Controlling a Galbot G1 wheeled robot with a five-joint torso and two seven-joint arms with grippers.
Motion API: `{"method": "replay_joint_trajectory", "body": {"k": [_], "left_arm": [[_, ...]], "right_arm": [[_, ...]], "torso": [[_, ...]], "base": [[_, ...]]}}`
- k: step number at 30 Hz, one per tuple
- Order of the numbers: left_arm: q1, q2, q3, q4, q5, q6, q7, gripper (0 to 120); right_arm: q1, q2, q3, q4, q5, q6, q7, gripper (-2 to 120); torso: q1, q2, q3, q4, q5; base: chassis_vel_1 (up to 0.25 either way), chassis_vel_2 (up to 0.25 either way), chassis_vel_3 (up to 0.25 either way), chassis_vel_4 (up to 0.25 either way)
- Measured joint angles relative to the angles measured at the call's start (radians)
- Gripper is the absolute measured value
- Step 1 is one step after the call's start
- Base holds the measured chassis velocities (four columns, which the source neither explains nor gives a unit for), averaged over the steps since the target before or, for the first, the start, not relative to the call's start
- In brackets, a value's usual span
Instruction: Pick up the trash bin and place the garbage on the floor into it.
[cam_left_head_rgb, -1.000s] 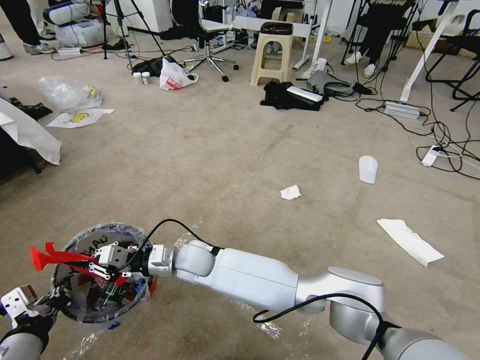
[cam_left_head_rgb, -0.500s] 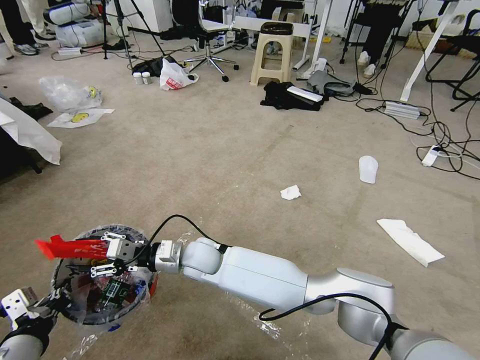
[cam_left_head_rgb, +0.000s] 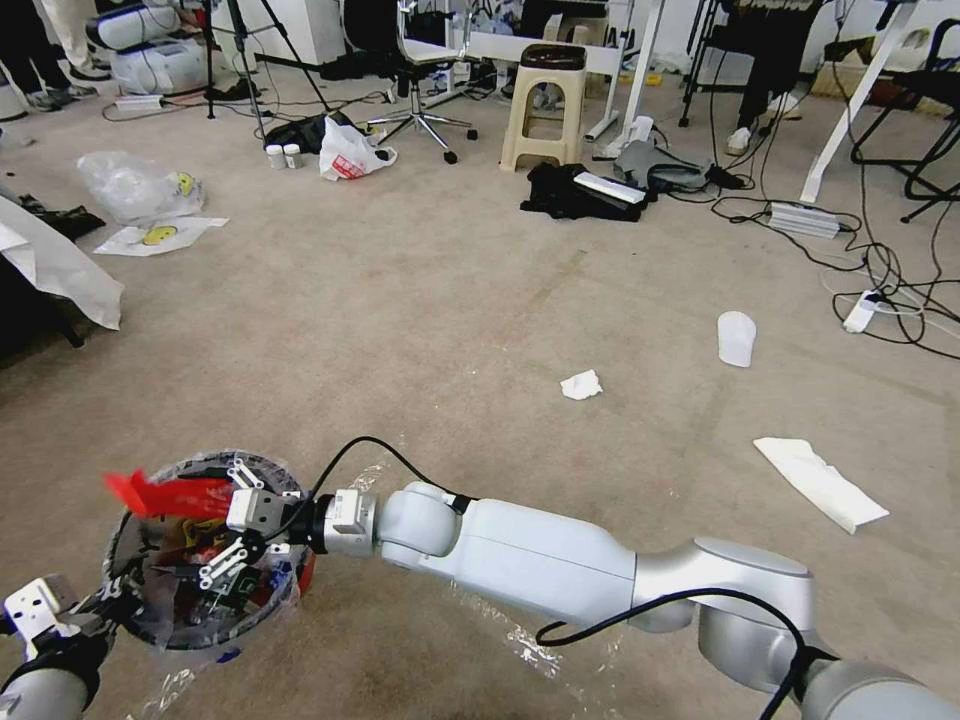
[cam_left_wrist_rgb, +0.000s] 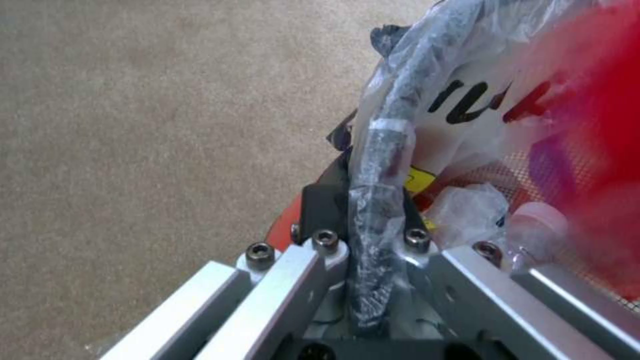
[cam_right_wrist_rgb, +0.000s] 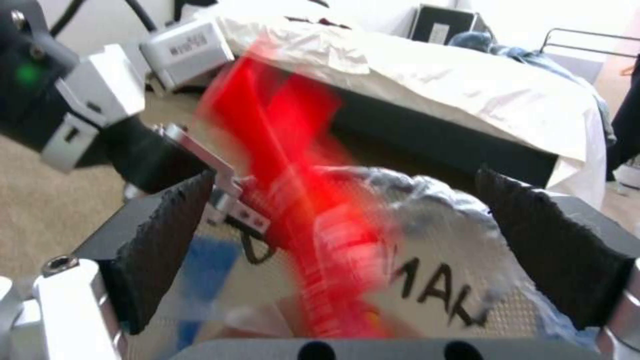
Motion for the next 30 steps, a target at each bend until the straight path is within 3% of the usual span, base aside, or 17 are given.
{"method": "replay_joint_trajectory", "body": {"k": [10,15,18,21,23,24,26,27,30], "left_arm": [[-0.009,-0.005,0.006,0.013,0.008,-0.002,0.002,0],[-0.014,-0.004,0.007,0.015,0.008,-0.002,0.002,0],[-0.014,-0.003,0.006,0.019,0.009,-0.002,0.002,0],[-0.014,-0.002,0.006,0.019,0.009,-0.002,0.002,0],[-0.013,0.0,0.005,0.019,0.008,-0.002,0.003,0],[-0.013,0.0,0.005,0.019,0.008,-0.002,0.003,0],[-0.014,0.001,0.005,0.018,0.006,-0.002,0.004,0],[-0.014,0.001,0.005,0.018,0.006,-0.002,0.004,0],[-0.003,-0.002,-0.003,0.01,0.004,-0.004,0.007,0]], "right_arm": [[0.023,-0.027,0.043,0.02,-0.015,-0.004,0.012,100],[0.024,-0.025,0.14,0.051,-0.006,-0.004,0.028,100],[0.014,-0.058,0.325,0.157,0.05,-0.021,0.048,100],[-0.002,-0.082,0.389,0.204,0.074,-0.032,0.058,100],[-0.09,-0.173,0.545,0.325,0.147,-0.043,0.111,100],[-0.09,-0.173,0.545,0.325,0.147,-0.043,0.111,100],[-0.192,-0.282,0.716,0.42,0.181,-0.051,0.164,100],[-0.192,-0.282,0.716,0.42,0.181,-0.051,0.164,100],[-0.3,-0.383,0.934,0.489,0.184,-0.082,0.255,100]], "torso": [[0.0,0.0,0.0,0.0,-0.0001],[0.0,0.0,0.0,0.0,0.0],[0.0,0.0,0.0,0.0003,-0.0001],[0.0,0.0,0.0,0.0003,-0.0001],[0.0,0.0,0.0,0.0,0.0002],[0.0,0.0,0.0,0.0,0.0002],[0.0,0.0,0.0,-0.0005,0.0004],[0.0,0.0,0.0,-0.0005,0.0004],[0.0,0.0,0.0,-0.0007,0.0006]], "base": [[0.0,0.0,0.0,0.0],[0.0,0.0,0.0,0.0],[0.0,0.0,0.0,0.0],[0.0,0.0,0.0,0.0],[0.0,0.0,0.0,0.0],[0.0,0.0,0.0,0.0],[0.0,0.0,0.0,0.0],[0.0,0.0,0.0,0.0],[0.0,0.0,0.0,0.0]]}}
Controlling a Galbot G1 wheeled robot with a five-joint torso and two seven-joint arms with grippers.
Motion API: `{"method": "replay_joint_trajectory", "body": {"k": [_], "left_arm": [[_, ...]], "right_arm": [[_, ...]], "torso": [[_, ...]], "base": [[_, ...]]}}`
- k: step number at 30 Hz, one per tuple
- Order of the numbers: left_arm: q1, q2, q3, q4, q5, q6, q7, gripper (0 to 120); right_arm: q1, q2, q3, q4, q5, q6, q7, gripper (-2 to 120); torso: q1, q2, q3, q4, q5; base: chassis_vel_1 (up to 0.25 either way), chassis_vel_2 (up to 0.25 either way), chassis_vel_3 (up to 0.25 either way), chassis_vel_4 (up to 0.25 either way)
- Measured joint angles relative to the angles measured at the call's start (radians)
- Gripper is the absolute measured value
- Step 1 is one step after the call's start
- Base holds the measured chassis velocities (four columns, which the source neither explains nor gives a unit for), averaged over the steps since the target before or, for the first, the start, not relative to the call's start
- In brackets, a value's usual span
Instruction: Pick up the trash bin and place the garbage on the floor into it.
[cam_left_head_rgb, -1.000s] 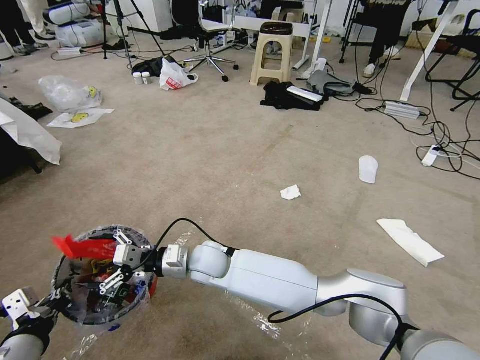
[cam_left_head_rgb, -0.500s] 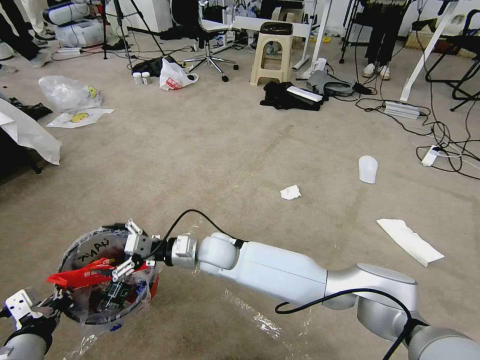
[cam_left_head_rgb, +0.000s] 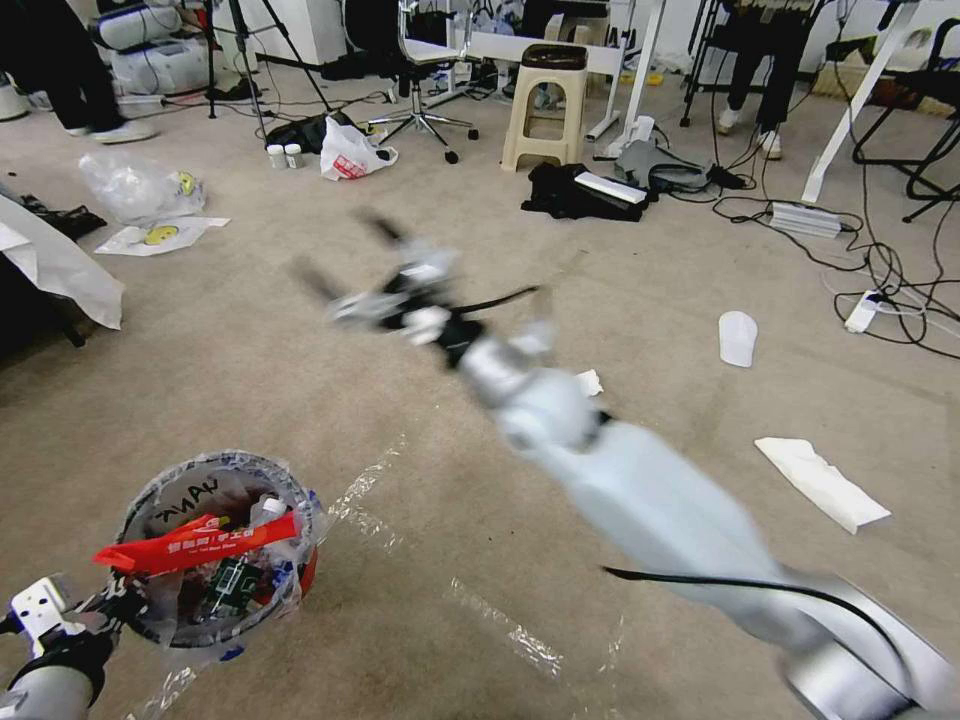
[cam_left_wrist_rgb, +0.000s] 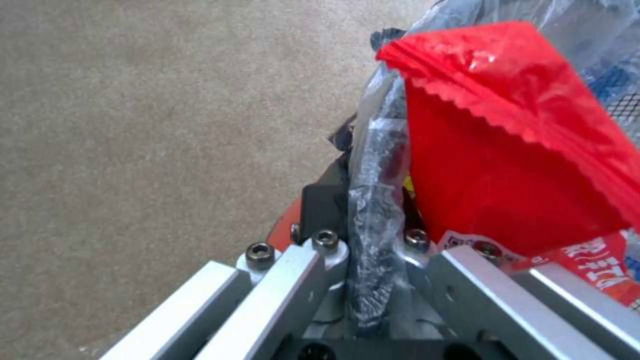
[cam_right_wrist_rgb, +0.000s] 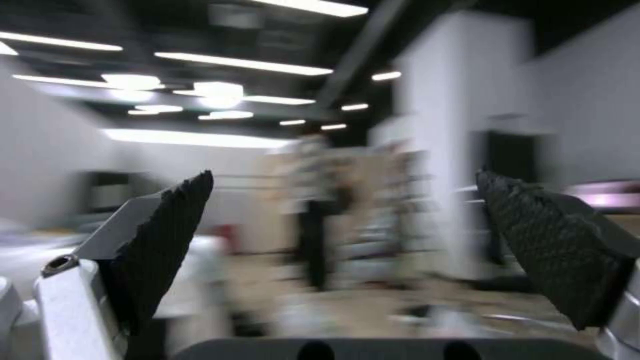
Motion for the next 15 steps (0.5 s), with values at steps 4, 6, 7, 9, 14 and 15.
{"method": "replay_joint_trajectory", "body": {"k": [4,6,7,9,14,15], "left_arm": [[0.005,0.001,-0.007,-0.004,0.0,-0.003,0.001,0],[0.004,0.002,-0.008,-0.005,-0.001,-0.003,0.002,0],[0.003,0.002,-0.008,-0.006,-0.002,-0.004,0.004,0],[0.003,0.001,-0.008,-0.006,-0.002,-0.005,0.006,0],[0.007,-0.001,-0.004,-0.013,-0.001,-0.009,0.013,0],[0.007,-0.001,-0.004,-0.013,-0.001,-0.009,0.013,0]], "right_arm": [[-0.11,-0.058,0.155,0.029,-0.025,-0.024,0.074,100],[-0.189,-0.083,0.242,0.041,-0.044,-0.031,0.116,100],[-0.271,-0.094,0.308,0.053,-0.063,-0.037,0.153,100],[-0.333,-0.095,0.354,0.058,-0.073,-0.041,0.182,100],[-0.509,-0.059,0.511,0.089,-0.107,-0.006,0.217,100],[-0.509,-0.059,0.511,0.089,-0.107,-0.006,0.217,100]], "torso": [[0.0,0.0,0.0,0.0011,-0.0003],[0.0,0.0,0.0,0.0011,-0.0001],[0.0,0.0,0.0,0.0001,-0.0007],[0.0,0.0,0.0,-0.0002,0.0001],[0.0,0.0,0.0,0.001,-0.0004],[0.0,0.0,0.0,0.001,-0.0004]], "base": [[0.0,0.0,0.0,0.0],[0.0,0.0,0.0,0.0],[0.0,0.0,0.0,0.0],[0.0,0.0,0.0,0.0],[0.0,0.0,0.0,0.0],[0.0,0.0,0.0,0.0]]}}
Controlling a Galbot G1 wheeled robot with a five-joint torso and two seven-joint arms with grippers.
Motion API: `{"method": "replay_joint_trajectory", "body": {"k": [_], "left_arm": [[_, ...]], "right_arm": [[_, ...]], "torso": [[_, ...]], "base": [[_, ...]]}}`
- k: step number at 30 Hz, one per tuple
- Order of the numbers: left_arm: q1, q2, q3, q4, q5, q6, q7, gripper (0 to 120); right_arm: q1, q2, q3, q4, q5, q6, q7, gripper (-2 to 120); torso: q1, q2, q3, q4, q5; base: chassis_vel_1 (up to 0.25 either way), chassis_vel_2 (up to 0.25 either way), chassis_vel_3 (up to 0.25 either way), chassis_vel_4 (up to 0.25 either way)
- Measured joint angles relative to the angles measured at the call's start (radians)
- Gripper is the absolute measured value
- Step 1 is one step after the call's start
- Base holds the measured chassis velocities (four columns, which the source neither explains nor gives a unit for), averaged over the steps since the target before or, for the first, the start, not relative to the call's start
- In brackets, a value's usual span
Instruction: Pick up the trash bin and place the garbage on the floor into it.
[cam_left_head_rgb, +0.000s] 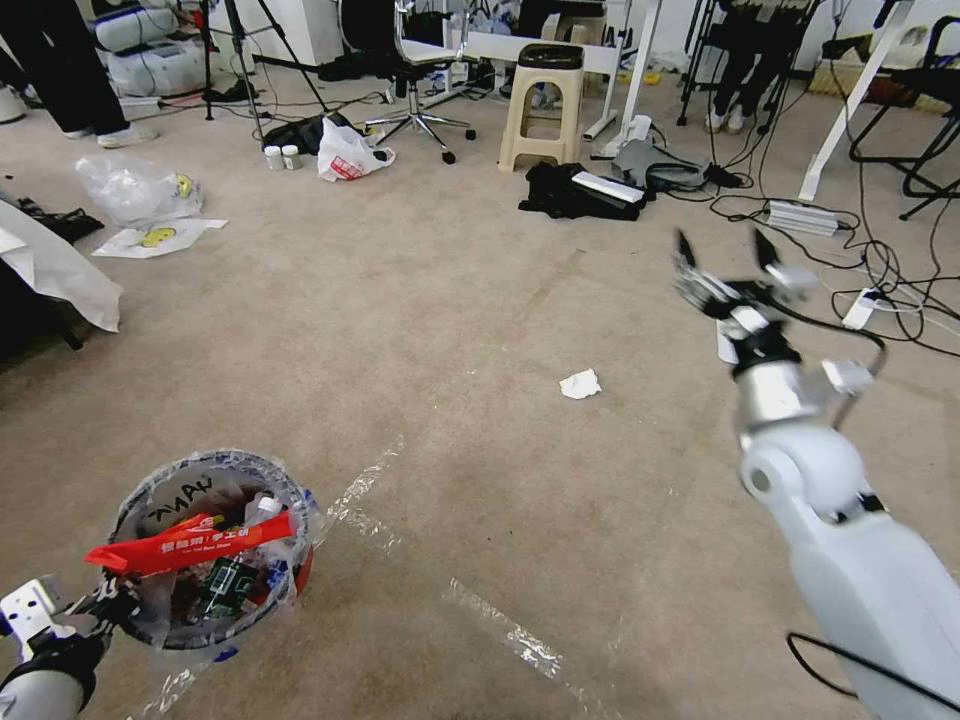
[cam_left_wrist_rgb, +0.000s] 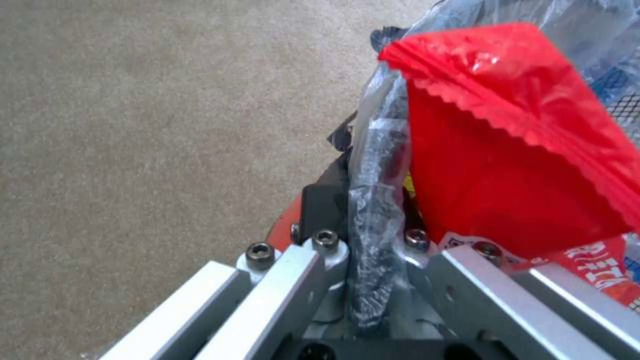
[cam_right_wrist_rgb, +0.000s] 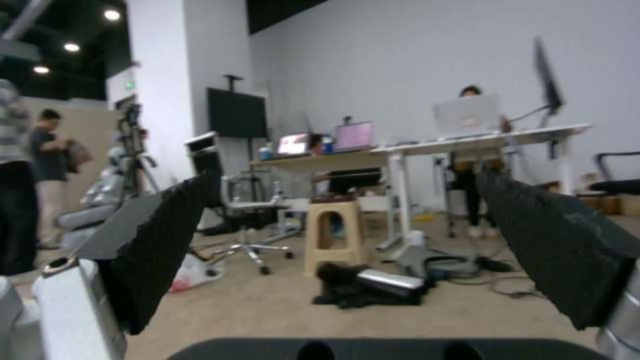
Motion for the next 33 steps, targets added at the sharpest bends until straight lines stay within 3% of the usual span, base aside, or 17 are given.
{"method": "replay_joint_trajectory", "body": {"k": [4,13,33], "left_arm": [[0.001,-0.001,0.002,-0.008,0.002,-0.001,0.003,0],[0.016,-0.006,0.002,-0.017,0.038,-0.01,0.027,0],[0.04,-0.005,-0.01,-0.028,0.048,-0.015,0.039,0]], "right_arm": [[-0.124,0.059,0.054,0.011,-0.055,0.062,-0.014,100],[-0.177,0.139,0.005,-0.017,-0.134,0.102,-0.012,100],[-0.193,0.139,-0.001,-0.039,-0.183,0.136,-0.02,100]], "torso": [[0.0,0.0,0.0,-0.0005,-0.0002],[0.0,0.0,0.0,-0.0001,-0.0003],[0.0,0.0,0.0,-0.0006,-0.0005]], "base": [[0.0,0.0,0.0,0.0],[0.0,0.0,0.0,0.0],[-0.02,-0.017,-0.017,-0.02]]}}
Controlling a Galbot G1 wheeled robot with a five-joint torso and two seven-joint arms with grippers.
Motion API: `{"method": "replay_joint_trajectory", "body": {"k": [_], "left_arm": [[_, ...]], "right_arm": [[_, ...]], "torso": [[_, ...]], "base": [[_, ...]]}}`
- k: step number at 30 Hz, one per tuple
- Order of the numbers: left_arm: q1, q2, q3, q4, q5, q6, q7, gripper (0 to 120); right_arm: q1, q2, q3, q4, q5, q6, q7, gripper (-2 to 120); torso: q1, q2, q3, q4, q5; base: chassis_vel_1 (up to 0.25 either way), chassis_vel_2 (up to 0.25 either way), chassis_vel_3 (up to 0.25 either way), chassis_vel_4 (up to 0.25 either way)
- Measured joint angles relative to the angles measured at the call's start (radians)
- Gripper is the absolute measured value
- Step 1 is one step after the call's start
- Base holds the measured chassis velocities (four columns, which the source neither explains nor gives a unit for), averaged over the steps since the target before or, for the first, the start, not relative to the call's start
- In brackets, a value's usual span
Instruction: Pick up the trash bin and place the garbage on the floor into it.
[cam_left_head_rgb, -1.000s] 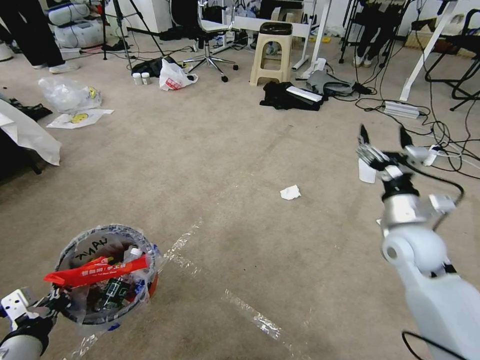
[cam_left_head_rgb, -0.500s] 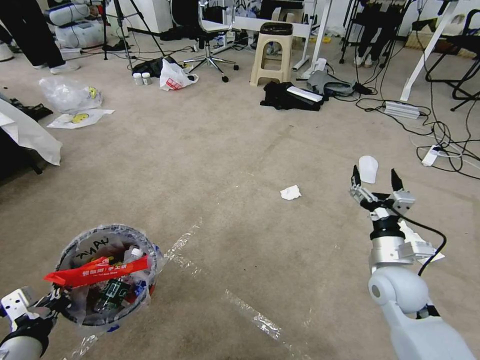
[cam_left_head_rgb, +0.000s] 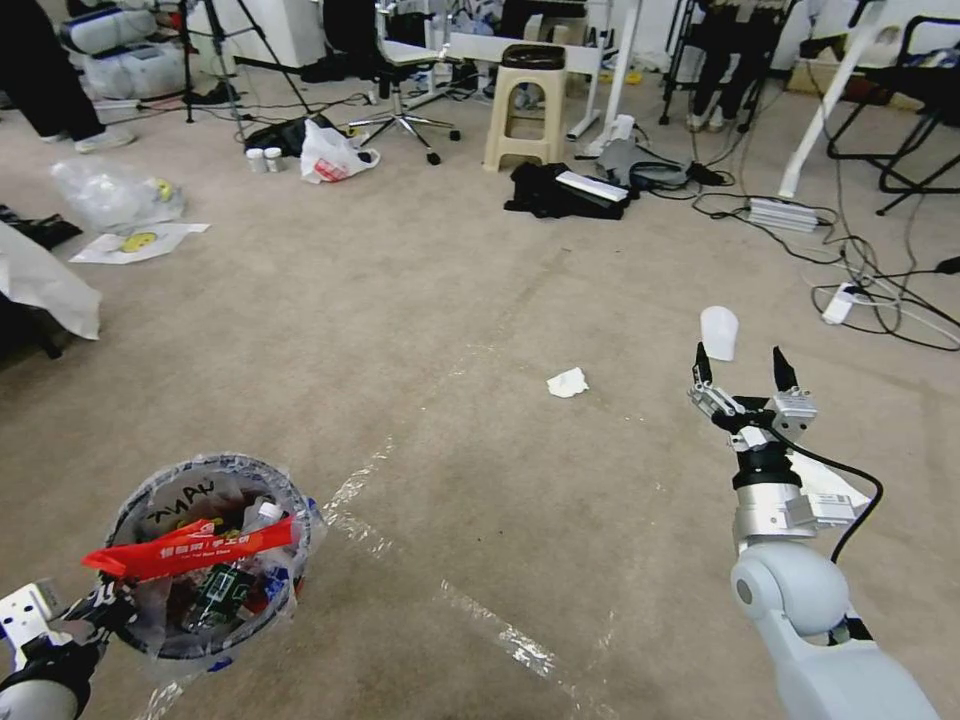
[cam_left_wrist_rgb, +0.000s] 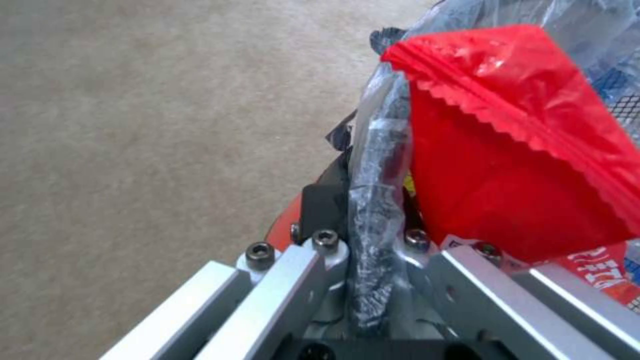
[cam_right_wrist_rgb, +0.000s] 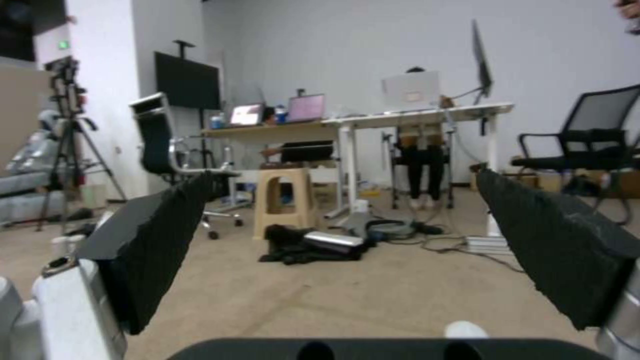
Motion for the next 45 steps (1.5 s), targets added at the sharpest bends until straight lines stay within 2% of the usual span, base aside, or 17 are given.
{"method": "replay_joint_trajectory", "body": {"k": [4,9,13,22,37,45], "left_arm": [[0.003,0.0,-0.001,-0.001,0.0,0.0,0.0,0],[0.009,0.0,-0.004,-0.001,0.0,0.0,0.003,0],[0.009,0.0,-0.004,-0.001,-0.002,0.0,0.003,0],[0.003,0.004,-0.011,0.007,-0.019,-0.002,-0.01,0],[0.009,0.003,-0.021,0.011,-0.032,-0.005,-0.015,0],[0.01,0.003,-0.021,0.011,-0.033,-0.006,-0.015,0]], "right_arm": [[-0.004,0.001,0.003,0.002,0.0,0.001,-0.001,100],[-0.007,0.001,0.005,0.002,-0.001,0.002,-0.002,100],[-0.008,0.004,0.005,0.001,-0.004,0.004,-0.007,100],[0.0,0.016,0.0,-0.025,-0.024,0.048,-0.034,100],[0.005,0.04,-0.031,-0.05,-0.046,0.056,-0.054,100],[0.001,0.041,-0.026,-0.05,-0.046,0.06,-0.053,100]], "torso": [[0.0,0.0,0.0,-0.0004,0.0001],[0.0,0.0,0.0,0.0007,0.0],[0.0,0.0,0.0,0.0,0.0001],[0.0,0.0,0.0,0.0002,0.0001],[0.0,0.0,0.0,0.0002,0.0002],[0.0,0.0,0.0,0.0002,0.0001]], "base": [[-0.065,-0.053,-0.039,-0.061],[0.0,0.0,0.0,0.0],[0.0,0.0,0.0,0.0],[0.0,0.0,0.0,0.0],[0.0,0.0,0.0,0.0],[-0.095,0.064,0.072,-0.079]]}}
